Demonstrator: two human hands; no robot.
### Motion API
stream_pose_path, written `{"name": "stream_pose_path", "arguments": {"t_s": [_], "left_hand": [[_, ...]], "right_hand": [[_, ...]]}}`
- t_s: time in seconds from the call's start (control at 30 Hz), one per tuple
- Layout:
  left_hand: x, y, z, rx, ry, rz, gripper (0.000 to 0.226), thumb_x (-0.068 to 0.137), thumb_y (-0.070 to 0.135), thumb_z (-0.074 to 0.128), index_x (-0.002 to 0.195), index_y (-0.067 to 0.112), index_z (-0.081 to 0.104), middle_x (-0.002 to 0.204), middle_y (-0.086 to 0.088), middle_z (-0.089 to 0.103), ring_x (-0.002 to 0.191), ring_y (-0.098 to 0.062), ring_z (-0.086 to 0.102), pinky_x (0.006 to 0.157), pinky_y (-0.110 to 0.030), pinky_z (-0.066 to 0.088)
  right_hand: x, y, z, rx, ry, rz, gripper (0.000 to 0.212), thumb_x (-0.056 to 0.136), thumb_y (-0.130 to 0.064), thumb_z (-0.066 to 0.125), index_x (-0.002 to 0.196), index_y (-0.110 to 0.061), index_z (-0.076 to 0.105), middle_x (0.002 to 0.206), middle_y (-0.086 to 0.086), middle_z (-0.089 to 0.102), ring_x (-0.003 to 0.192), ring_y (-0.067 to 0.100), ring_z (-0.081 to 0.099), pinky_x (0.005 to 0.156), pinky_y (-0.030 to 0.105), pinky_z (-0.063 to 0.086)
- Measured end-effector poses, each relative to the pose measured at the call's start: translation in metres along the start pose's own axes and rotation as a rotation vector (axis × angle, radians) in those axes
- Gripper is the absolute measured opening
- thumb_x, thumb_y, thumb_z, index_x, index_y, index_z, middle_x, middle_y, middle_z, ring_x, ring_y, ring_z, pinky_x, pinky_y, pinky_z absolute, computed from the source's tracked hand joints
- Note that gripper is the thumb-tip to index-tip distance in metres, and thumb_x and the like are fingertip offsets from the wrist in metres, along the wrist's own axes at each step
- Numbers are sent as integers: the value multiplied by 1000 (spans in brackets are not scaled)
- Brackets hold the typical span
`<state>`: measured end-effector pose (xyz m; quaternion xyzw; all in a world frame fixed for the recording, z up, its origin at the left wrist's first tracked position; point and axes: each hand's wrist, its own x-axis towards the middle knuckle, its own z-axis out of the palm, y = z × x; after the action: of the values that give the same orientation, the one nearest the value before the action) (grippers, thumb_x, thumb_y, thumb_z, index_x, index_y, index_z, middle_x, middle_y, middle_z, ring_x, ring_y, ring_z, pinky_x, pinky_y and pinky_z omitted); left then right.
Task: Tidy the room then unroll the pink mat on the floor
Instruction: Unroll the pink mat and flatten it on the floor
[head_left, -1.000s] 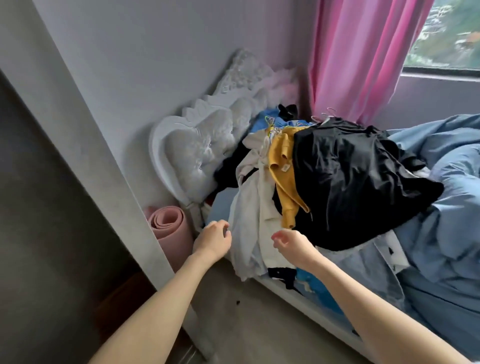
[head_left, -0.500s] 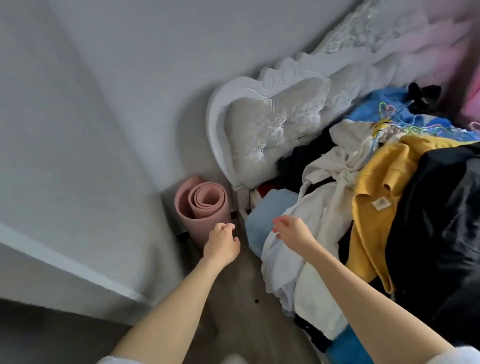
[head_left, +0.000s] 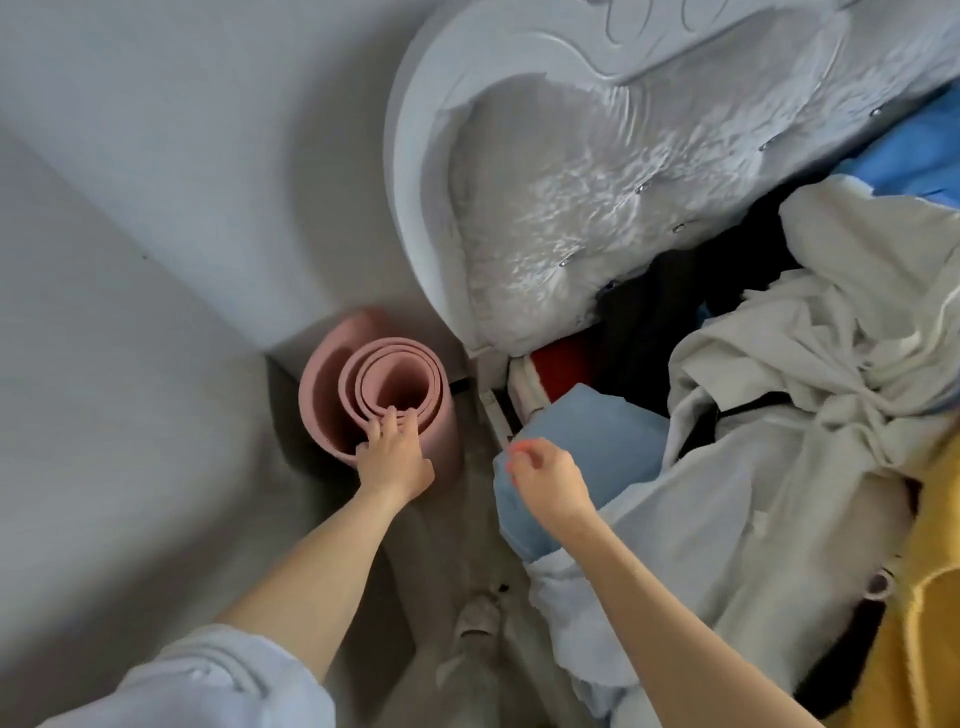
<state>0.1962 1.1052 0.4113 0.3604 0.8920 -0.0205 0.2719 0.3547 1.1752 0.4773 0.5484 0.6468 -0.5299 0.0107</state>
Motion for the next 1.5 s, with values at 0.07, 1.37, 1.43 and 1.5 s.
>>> {"name": "stream_pose_path", "arguments": {"t_s": [0.07,1.37,1.43,1.5], "left_hand": [[40,-3,7,39,-4,32,76,88,27,54,149,16,11,159,-9,9,147,-32,3,116,-51,22],[-170,15,-33,102,460,234,35,86,13,57,119,21,59,115,4,67,112,-16,59,106,-31,36],[-218,16,-34,70,514,259,35,85,15,57,120,21,59,115,4,67,111,-16,59,106,-30,35],[-258,18,-33,50,538,295,32,85,17,57,116,20,60,112,3,68,109,-17,59,104,-30,35]], "right_hand": [[31,-2,11,-86,-35,-58,36,99,-17,38,133,-16,47,132,6,56,114,20,56,84,21,41],[-74,-8,-3,-965,36,-956,27,87,-5,49,114,-7,56,127,8,52,149,20,0,122,44,5],[-115,2,-14,-946,51,-1005,25,85,-4,51,109,-6,58,124,9,54,149,21,3,122,46,8],[-149,15,-22,-864,79,-1041,21,82,-4,56,102,-4,61,118,11,58,148,22,10,120,49,16]]}}
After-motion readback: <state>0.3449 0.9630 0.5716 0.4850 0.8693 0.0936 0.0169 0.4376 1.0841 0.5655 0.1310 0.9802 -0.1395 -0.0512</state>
